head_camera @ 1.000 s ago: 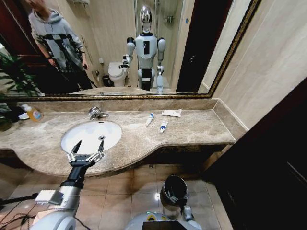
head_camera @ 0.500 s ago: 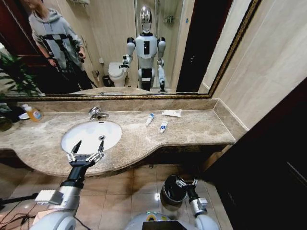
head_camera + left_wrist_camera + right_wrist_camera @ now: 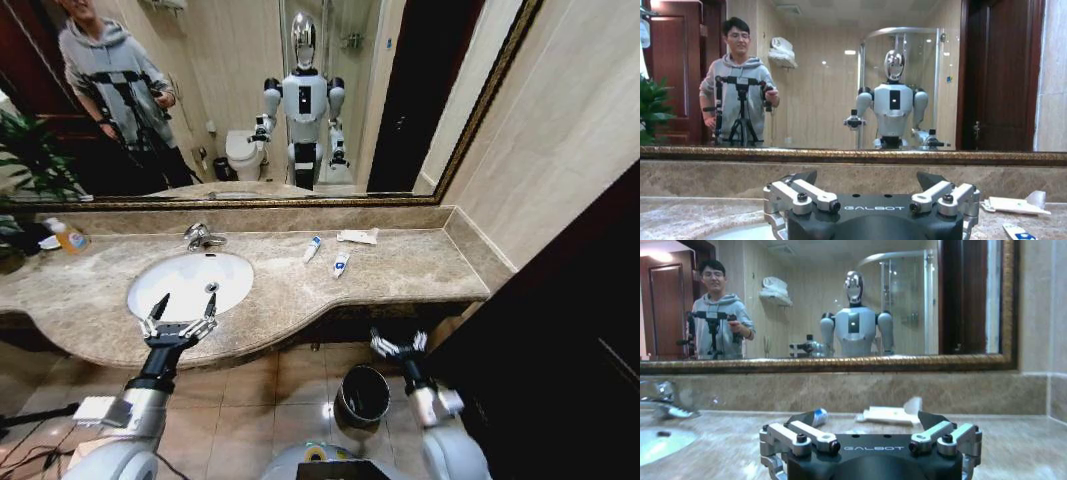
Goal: Pick up the trash from the sink and place it in the trash bin.
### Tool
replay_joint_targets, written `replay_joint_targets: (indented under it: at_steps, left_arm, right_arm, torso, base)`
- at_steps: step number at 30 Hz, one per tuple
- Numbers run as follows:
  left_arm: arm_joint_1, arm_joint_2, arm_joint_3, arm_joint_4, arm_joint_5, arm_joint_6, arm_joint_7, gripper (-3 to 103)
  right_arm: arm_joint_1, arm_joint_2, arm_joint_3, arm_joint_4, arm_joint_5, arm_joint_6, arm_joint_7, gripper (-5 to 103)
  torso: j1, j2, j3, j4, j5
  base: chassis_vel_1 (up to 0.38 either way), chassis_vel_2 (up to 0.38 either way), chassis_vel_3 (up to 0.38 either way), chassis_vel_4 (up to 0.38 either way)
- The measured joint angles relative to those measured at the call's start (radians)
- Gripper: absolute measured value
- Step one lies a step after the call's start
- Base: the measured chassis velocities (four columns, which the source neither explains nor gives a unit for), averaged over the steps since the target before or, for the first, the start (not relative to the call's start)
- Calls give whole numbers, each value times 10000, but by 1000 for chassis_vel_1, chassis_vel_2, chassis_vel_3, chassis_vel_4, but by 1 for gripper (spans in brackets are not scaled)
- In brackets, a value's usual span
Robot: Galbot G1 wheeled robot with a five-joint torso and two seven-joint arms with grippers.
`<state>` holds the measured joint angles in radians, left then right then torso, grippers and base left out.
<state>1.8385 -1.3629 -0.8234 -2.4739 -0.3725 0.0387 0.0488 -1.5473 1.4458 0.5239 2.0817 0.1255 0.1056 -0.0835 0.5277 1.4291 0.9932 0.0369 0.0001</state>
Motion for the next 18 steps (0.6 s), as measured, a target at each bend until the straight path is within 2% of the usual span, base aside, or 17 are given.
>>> replay_joint_targets:
  at_steps: [2, 6, 8, 11, 12, 14, 18]
  left_arm:
    - [0, 0, 0, 0, 0, 0, 0, 100]
    - [0, 0, 0, 0, 0, 0, 0, 100]
    - [0, 0, 0, 0, 0, 0, 0, 100]
    - [1, 1, 0, 0, 0, 0, 0, 100]
    - [1, 1, 0, 0, 0, 0, 0, 100]
    - [0, 0, 0, 0, 0, 0, 0, 100]
    - [0, 0, 0, 0, 0, 0, -1, 100]
  right_arm:
    - [910, -246, -281, -390, -6, -432, 383, 100]
    - [1647, -418, -595, -686, 85, -927, 643, 100]
    - [2413, -534, -1208, -992, 208, -1502, 776, 100]
    - [3275, -654, -2234, -1644, -105, -2031, 1375, 100]
    - [3275, -654, -2234, -1644, -105, -2031, 1375, 100]
    - [3983, -757, -3002, -2245, -162, -2433, 1875, 100]
    - [4701, -685, -3483, -2968, -194, -2655, 2247, 100]
  torso:
    - [0, 0, 0, 0, 0]
    - [0, 0, 0, 0, -1]
    - [0, 0, 1, 0, -3]
    - [0, 0, 1, 0, -1]
    - [0, 0, 1, 0, -1]
    - [0, 0, 1, 0, -3]
    - [0, 0, 1, 0, -3]
  base:
    - [0, 0, 0, 0]
    - [0, 0, 0, 0]
    - [0, 0, 0, 0]
    - [0, 0, 0, 0]
    - [0, 0, 0, 0]
    - [0, 0, 0, 0]
    - [0, 0, 0, 0]
